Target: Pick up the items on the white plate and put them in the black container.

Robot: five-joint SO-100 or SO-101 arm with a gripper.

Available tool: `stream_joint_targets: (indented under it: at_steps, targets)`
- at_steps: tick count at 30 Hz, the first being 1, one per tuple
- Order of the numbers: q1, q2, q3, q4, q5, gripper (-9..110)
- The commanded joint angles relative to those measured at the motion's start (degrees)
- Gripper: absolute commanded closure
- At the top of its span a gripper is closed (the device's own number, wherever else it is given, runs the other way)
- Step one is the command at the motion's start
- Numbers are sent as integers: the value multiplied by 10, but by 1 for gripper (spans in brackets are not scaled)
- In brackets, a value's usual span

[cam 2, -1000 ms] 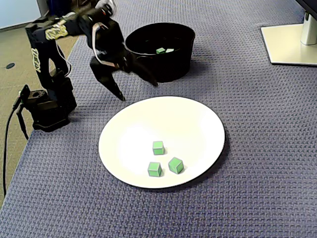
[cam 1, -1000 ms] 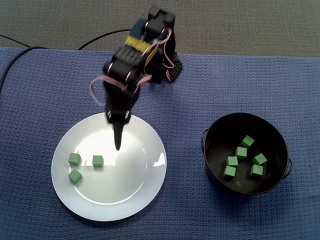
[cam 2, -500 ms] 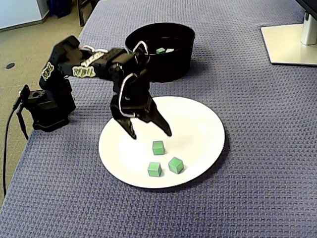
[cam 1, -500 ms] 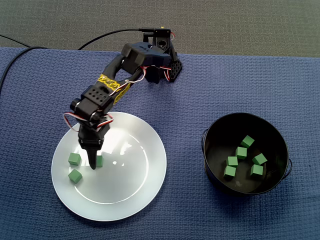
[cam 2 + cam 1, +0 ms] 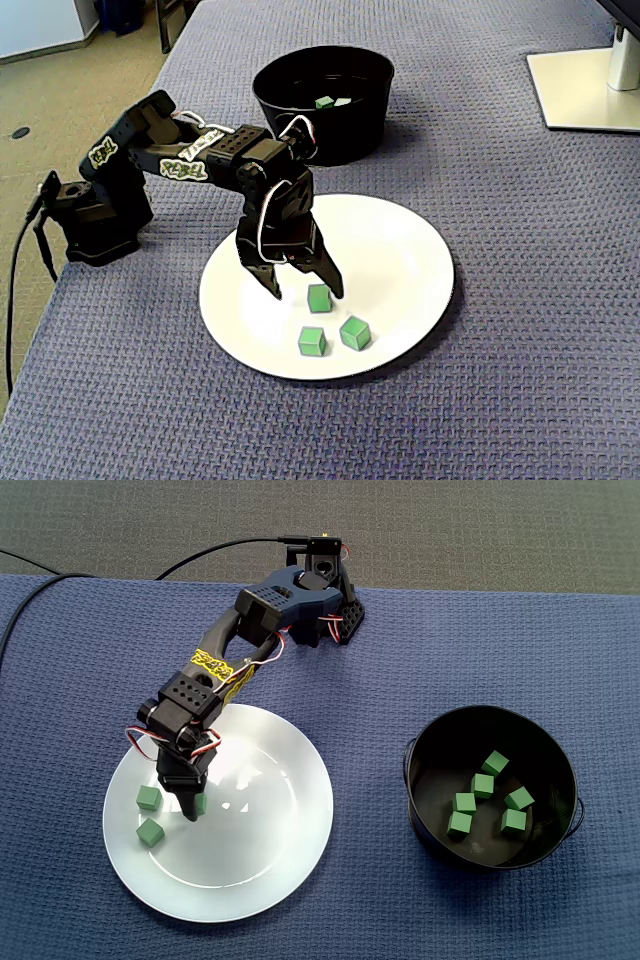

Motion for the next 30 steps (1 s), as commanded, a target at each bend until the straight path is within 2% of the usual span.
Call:
stream_joint_targets:
  at_steps: [1, 9, 16, 20, 25, 30]
  targets:
    - [-9, 4, -30, -14, -9, 81]
    - [-18, -4, -25, -20, -4, 100]
    - [-18, 42, 13, -18, 4, 102]
    - [-18, 171, 63, -8, 4, 102]
    - [-40, 446, 102, -4, -17, 102]
    - [-203, 676, 137, -61, -91, 102]
